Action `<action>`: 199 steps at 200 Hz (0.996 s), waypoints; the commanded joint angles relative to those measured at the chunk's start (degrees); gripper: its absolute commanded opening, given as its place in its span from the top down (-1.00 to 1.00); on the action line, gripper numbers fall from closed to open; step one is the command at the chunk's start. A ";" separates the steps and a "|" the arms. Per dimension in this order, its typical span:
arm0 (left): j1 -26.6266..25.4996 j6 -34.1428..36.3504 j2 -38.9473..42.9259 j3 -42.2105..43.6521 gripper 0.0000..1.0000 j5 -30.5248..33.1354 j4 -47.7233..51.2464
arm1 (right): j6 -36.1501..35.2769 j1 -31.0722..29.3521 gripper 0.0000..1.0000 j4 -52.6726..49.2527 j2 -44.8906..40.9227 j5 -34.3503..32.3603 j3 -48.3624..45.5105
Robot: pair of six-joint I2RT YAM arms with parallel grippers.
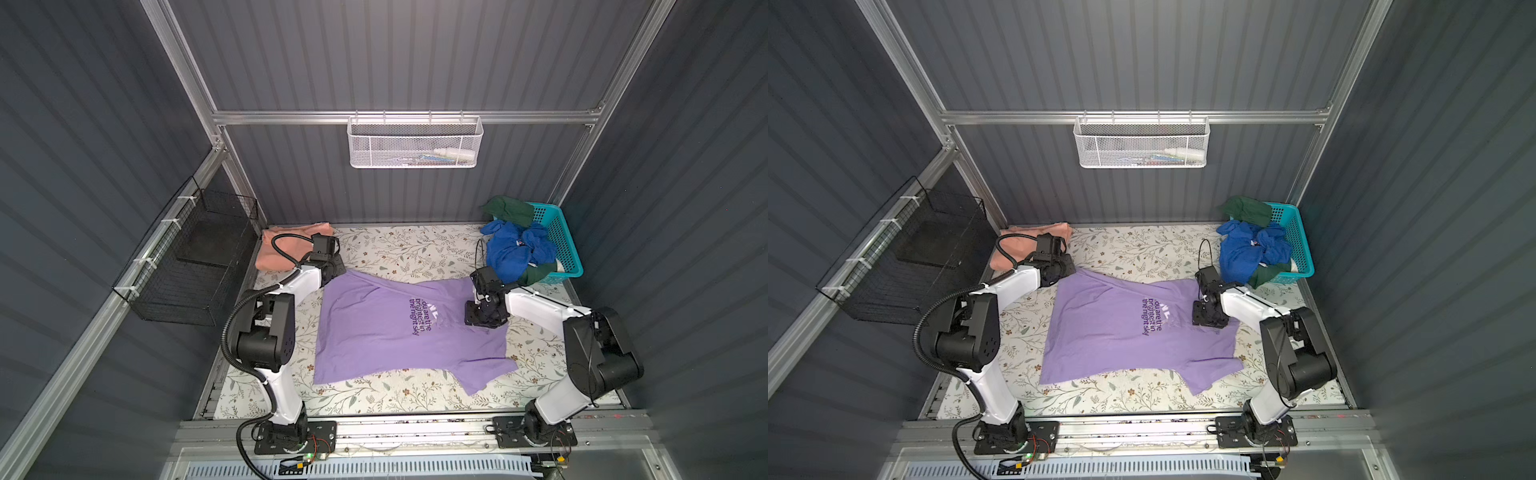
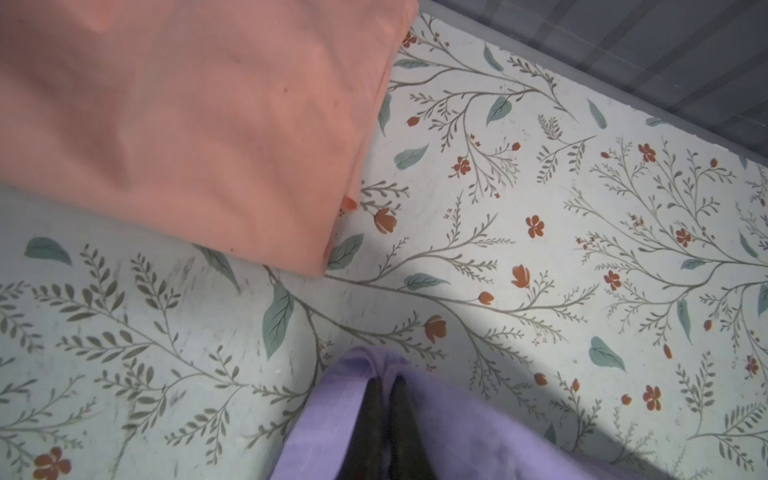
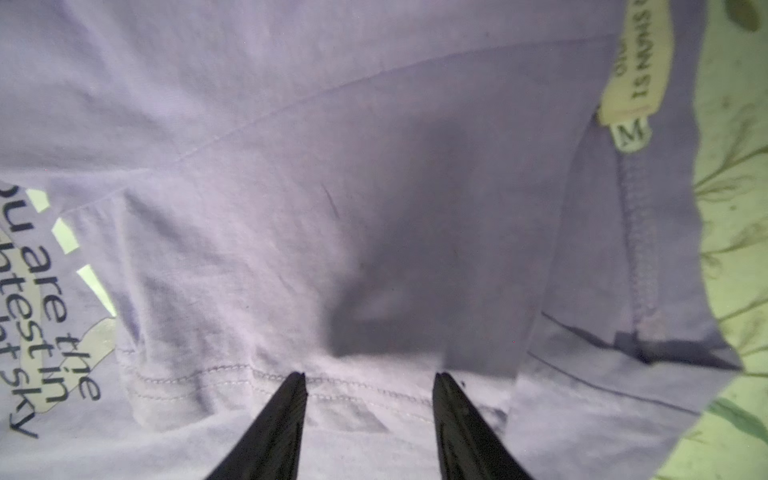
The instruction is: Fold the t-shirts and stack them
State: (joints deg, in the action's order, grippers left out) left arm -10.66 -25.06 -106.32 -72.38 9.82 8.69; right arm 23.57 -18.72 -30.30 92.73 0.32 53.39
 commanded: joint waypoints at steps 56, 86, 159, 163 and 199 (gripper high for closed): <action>0.37 -2.34 5.67 11.27 1.00 -2.19 -3.15 | -0.02 0.21 -0.04 -1.64 -0.91 0.03 0.57; 0.37 -3.77 8.97 15.46 1.00 -2.88 -2.31 | 0.07 0.19 -0.04 -1.94 -0.51 0.18 0.85; 0.40 -2.69 14.34 17.82 1.00 -2.09 3.73 | 0.15 0.18 -0.02 -2.35 -0.66 -0.25 0.97; 0.34 -2.62 14.30 17.84 1.00 -1.90 4.08 | 0.16 0.18 -0.03 -2.33 -0.70 -0.31 1.00; 0.42 -1.46 14.54 18.26 1.00 -1.48 6.03 | 0.07 0.18 -0.03 -2.79 -0.80 -0.66 1.20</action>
State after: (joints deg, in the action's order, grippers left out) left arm -10.66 -28.01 -92.88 -54.98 7.55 11.42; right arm 23.55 -18.72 -31.48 92.73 0.25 53.39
